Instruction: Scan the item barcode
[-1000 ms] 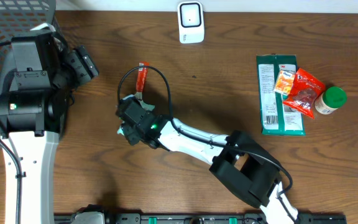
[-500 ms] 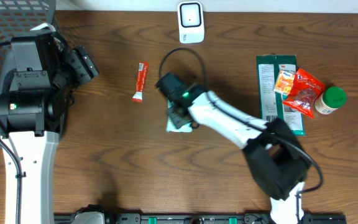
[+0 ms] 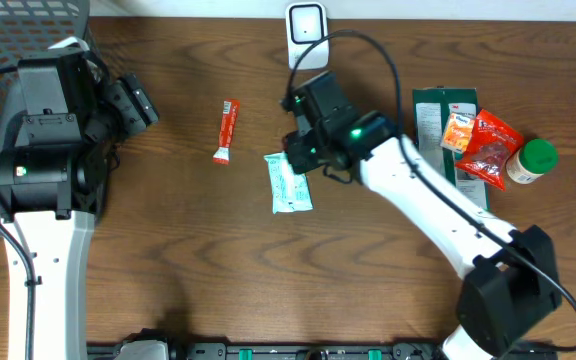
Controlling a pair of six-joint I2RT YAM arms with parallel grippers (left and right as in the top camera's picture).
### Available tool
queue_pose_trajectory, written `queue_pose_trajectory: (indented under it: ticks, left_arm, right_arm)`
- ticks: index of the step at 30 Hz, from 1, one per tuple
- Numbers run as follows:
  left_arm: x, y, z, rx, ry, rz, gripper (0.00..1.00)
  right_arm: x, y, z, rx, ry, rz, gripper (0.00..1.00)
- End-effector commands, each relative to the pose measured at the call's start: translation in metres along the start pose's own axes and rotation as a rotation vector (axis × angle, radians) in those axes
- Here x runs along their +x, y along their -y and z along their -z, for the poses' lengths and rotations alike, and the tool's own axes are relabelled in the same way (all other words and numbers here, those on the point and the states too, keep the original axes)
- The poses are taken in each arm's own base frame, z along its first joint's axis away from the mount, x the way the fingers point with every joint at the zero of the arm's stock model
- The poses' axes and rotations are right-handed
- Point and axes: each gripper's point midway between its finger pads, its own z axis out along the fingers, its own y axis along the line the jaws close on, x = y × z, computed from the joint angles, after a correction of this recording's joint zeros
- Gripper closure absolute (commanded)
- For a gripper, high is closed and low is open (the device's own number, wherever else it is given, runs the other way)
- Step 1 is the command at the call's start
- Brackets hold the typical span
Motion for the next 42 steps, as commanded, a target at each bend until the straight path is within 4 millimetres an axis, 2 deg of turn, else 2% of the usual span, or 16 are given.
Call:
queue_pose_trajectory:
  ticks: [1, 7, 9, 12, 15, 18, 21, 24, 28, 30, 33, 37, 39, 42]
  left_arm:
    - [-0.004, -0.001, 0.002, -0.005, 0.009, -0.002, 0.16]
    - [-0.004, -0.001, 0.002, -0.005, 0.010, -0.002, 0.16]
    - [-0.004, -0.001, 0.002, -0.005, 0.010, -0.002, 0.16]
    - [-0.004, -0.001, 0.002, -0.006, 0.010, -0.002, 0.16]
    - [-0.004, -0.001, 0.002, -0.005, 0.010, -0.002, 0.16]
    - [-0.004, -0.001, 0.002, -0.005, 0.010, -0.002, 0.16]
    - [-0.004, -0.001, 0.002, -0.005, 0.010, -0.002, 0.16]
    - [-0.004, -0.001, 0.002, -0.005, 0.010, -0.002, 0.16]
    - [-0.004, -0.001, 0.002, -0.005, 0.010, -0.002, 0.16]
    - [-0.004, -0.001, 0.002, -0.005, 0.009, -0.002, 0.16]
    - [-0.004, -0.001, 0.002, -0.005, 0.010, -0.002, 0.16]
    - [-0.004, -0.001, 0.002, -0.005, 0.010, -0.002, 0.16]
    - [-0.004, -0.001, 0.002, -0.005, 0.009, -0.002, 0.16]
    - [-0.004, -0.001, 0.002, -0.005, 0.010, -0.002, 0.16]
  right_arm:
    - [0.030, -0.036, -0.036, -0.081, -0.112, 0.023, 0.80]
    - [0.075, -0.059, -0.093, -0.080, -0.245, 0.087, 0.84]
    - [0.085, -0.056, -0.105, -0.050, -0.269, 0.097, 0.85]
    - [0.089, -0.037, -0.111, 0.058, -0.275, 0.110, 0.90]
    - [0.084, -0.023, -0.103, 0.113, -0.265, 0.105, 0.88]
    - [0.077, -0.020, -0.088, 0.103, -0.261, 0.085, 0.85]
    - [0.066, -0.026, -0.069, 0.054, -0.235, 0.086, 0.81]
    - [0.049, -0.034, -0.042, -0.004, -0.176, 0.121, 0.76]
    - [0.020, -0.033, 0.002, -0.016, -0.053, 0.153, 0.56]
    - [0.008, -0.023, 0.022, 0.012, -0.001, 0.153, 0.49]
    - [0.005, -0.006, 0.041, 0.036, 0.014, 0.207, 0.42]
    - [0.016, 0.017, 0.045, 0.067, -0.050, 0.240, 0.40]
    - [0.028, 0.032, 0.037, 0.084, -0.114, 0.214, 0.49]
    - [0.039, 0.037, 0.021, 0.089, -0.164, 0.206, 0.50]
